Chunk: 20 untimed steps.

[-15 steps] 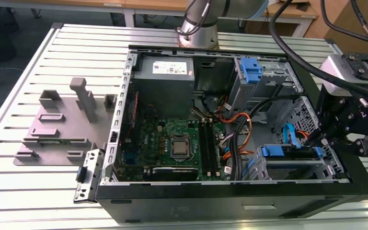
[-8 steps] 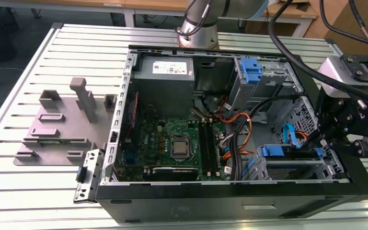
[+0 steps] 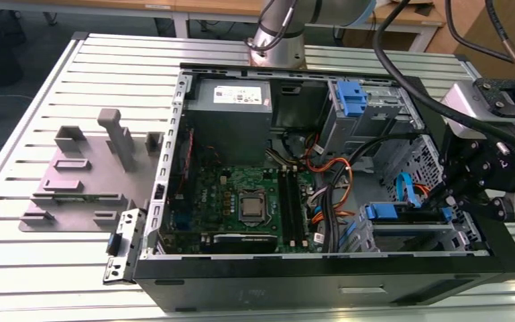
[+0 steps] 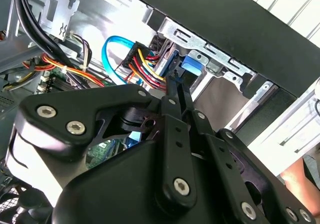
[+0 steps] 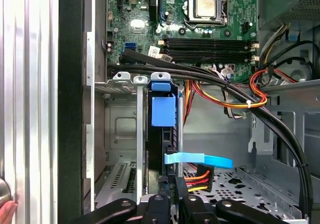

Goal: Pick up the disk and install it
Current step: 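Insert the second disk wire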

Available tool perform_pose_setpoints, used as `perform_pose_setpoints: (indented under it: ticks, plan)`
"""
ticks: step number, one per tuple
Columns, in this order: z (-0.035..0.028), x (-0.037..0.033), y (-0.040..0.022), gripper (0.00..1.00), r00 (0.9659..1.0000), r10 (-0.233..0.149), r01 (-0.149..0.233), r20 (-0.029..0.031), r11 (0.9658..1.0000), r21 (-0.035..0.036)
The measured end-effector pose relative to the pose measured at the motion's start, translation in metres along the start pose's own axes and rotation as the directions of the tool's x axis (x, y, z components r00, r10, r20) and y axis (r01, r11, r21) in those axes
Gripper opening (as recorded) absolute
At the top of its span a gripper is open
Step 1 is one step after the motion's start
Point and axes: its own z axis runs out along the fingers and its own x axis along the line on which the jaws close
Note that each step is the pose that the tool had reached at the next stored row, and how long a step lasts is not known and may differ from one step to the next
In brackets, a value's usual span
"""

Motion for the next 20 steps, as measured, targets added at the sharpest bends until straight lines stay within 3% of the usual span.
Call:
perform_pose_setpoints:
  ticks: [20]
  plan:
    - [0.0042, 0.0000, 0.0019, 0.16, 1.0000, 0.000, 0.000, -0.0002, 1.0000, 0.0000]
